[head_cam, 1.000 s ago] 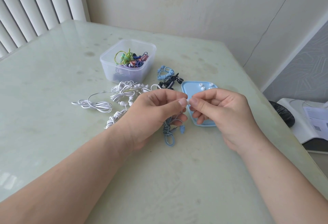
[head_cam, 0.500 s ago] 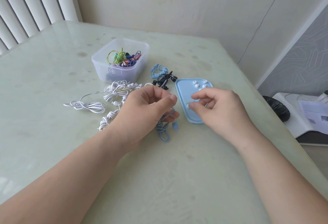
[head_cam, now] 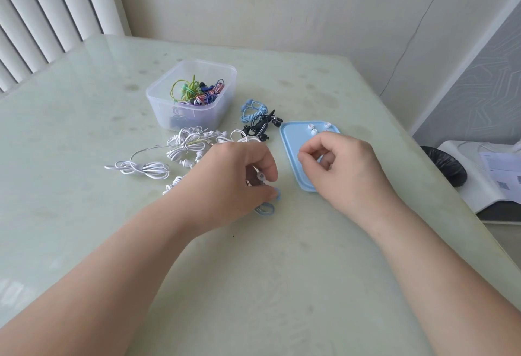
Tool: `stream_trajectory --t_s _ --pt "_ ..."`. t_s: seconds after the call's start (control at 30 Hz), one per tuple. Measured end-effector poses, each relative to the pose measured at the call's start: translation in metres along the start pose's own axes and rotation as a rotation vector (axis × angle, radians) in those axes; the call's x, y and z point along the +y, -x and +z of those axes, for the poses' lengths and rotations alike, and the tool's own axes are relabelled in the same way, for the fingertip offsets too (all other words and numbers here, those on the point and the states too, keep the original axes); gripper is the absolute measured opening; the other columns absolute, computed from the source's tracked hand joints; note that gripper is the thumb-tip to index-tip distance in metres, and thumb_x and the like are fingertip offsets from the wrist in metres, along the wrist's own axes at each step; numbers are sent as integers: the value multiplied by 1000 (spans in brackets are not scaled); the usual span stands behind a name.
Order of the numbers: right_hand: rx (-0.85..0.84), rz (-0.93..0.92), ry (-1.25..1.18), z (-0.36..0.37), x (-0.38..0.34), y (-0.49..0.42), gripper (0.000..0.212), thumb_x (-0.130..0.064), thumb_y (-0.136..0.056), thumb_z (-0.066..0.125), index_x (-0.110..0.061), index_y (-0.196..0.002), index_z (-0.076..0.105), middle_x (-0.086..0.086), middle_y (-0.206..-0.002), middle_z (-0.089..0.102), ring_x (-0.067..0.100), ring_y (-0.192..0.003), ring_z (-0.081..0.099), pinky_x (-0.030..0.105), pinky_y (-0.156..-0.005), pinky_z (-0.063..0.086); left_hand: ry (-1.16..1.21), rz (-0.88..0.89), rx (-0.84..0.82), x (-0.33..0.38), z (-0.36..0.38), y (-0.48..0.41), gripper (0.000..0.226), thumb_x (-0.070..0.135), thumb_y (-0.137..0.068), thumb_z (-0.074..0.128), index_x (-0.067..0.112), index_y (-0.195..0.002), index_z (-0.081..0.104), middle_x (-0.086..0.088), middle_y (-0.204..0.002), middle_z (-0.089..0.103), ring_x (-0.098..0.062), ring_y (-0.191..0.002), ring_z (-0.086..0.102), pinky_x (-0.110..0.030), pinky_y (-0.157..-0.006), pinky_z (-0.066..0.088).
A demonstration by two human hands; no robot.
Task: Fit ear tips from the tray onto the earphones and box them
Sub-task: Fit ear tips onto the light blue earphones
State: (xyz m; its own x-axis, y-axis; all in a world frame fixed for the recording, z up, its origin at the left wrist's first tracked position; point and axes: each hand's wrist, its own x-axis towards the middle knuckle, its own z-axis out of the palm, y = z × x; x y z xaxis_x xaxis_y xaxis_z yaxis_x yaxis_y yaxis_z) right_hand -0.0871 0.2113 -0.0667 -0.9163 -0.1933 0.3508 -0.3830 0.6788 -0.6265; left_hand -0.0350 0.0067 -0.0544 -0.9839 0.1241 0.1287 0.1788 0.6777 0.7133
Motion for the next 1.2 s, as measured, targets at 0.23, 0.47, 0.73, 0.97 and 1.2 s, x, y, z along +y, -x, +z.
stream_trajectory --t_s 0.23,0.47,0.73,0.97,1.2 --pt "-101 166 -486 -1 -18 7 12 -6 -89 75 -16 -94 76 3 -82 75 18 -72 70 20 -59 51 -15 25 -29 -1 -1 0 29 8 -83 77 33 -97 71 15 -81 69 3 -72 60 -7 -65 46" --pt "-201 173 -446 0 -19 13 23 -10 -97 66 -27 -101 79 1 -69 67 3 -53 54 15 -52 40 526 -185 87 -3 -2 -3 21 6 -85 81 19 -101 76 0 -84 77 -10 -73 68 -28 -76 57" --pt "-281 274 -706 2 -22 11 11 -13 -95 69 -11 -101 78 16 -86 70 30 -67 52 25 -48 41 1207 -237 38 5 -7 -6 25 -3 -87 71 10 -108 71 -3 -83 74 -16 -71 71 -23 -66 55" --pt "-283 278 -831 -1 -22 9 20 -15 -97 63 -3 -108 75 27 -98 66 19 -67 56 27 -47 38 1109 -201 30 3 -2 -4 27 -7 -86 72 7 -108 72 -4 -84 74 -19 -77 73 -26 -73 56" --pt "-285 242 -787 2 -23 11 21 -16 -98 62 -4 -107 76 22 -103 74 28 -78 60 29 -52 44 914 -146 -11 1 7 -2 21 3 -92 73 13 -110 77 -5 -87 72 -20 -74 66 -29 -71 56"
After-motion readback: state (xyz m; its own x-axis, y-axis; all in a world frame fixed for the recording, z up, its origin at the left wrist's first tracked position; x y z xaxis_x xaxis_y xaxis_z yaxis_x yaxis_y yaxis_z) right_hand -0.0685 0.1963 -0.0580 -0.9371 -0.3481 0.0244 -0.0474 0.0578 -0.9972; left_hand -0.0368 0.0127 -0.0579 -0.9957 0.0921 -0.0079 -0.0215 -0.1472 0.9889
